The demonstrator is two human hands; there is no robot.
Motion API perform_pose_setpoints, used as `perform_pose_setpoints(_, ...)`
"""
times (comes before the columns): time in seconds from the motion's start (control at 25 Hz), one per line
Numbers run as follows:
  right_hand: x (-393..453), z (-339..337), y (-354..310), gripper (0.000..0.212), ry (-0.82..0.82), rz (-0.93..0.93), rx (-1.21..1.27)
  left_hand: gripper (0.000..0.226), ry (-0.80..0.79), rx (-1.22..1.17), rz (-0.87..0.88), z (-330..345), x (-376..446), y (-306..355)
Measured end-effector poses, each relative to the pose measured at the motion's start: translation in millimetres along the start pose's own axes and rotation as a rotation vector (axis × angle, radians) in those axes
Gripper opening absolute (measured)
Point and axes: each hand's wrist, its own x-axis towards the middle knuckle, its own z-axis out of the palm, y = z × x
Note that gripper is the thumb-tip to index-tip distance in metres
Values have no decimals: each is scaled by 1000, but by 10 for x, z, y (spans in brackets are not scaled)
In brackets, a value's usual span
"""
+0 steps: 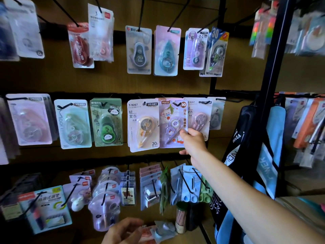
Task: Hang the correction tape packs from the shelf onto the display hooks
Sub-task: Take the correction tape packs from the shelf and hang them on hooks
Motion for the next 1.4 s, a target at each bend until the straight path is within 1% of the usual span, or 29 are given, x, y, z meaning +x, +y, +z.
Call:
perform_pose_setpoints(0.08,18,56,-14,22,4,22,3,19,-1,5,6,-4,-10,19)
perform_pose_setpoints(0.16,23,91,-23,19,9,57,34,13,-7,-40,-40,-23,-9,35)
perform_pose_setpoints(0.24,-21,58,47,18,4,141,85,11,3,-94,-86,-72,-39,99)
perform_pose_setpoints(0.32,-132,-33,280,25,-32,243,85,11,32,-96,-78,-128,-45,102)
perform_pose_setpoints(0.36,-249,-50,482,27,-61,304,40,11,59,-85,-68,-147,-45,3)
perform_pose_setpoints(0.4,-410,-50,728,24,-96,364,-12,11,88,-55,-74,-148,-43,-127)
perform_pose_setpoints(0.52,-980,24,1536,4,-276,539,-170,14,165,9,-176,41,-38,-650)
perform_pose_setpoints(0.56,-1120,97,1784,5,-327,576,-226,15,165,0,-250,130,-54,-841)
perform_pose_setpoints(0.68,-1297,363,2476,4,-417,592,-386,18,164,-97,-483,332,-162,-1264)
perform_pose_setpoints(0.72,-1305,452,2697,9,-465,620,-423,17,179,-139,-550,364,-181,-1393)
perform_pose_setpoints(0.8,-1245,594,3141,17,-551,712,-481,16,215,-215,-640,405,-184,-1646)
perform_pose_setpoints(0.84,-1180,656,3357,18,-563,755,-493,15,227,-237,-662,418,-161,-1777)
perform_pose_setpoints(0.92,-994,749,3817,19,-487,827,-490,14,253,-270,-690,416,-91,-1980)
perform_pose_setpoints(1.0,-794,900,4268,24,-358,878,-460,15,281,-306,-710,378,18,-2173)
perform_pose_setpoints(1.08,-672,1163,4715,29,-244,949,-379,16,303,-332,-728,305,146,-2449)
perform_pose_setpoints(1.16,-643,1417,5038,29,-187,1034,-279,18,315,-337,-759,242,215,-2722)
perform_pose_setpoints(1.28,-591,1667,5308,18,-99,1091,-55,17,328,-339,-811,196,246,-3011)
perform_pose_setpoints(1.4,-494,1825,5340,13,-29,1127,162,10,340,-369,-860,175,253,-3167)
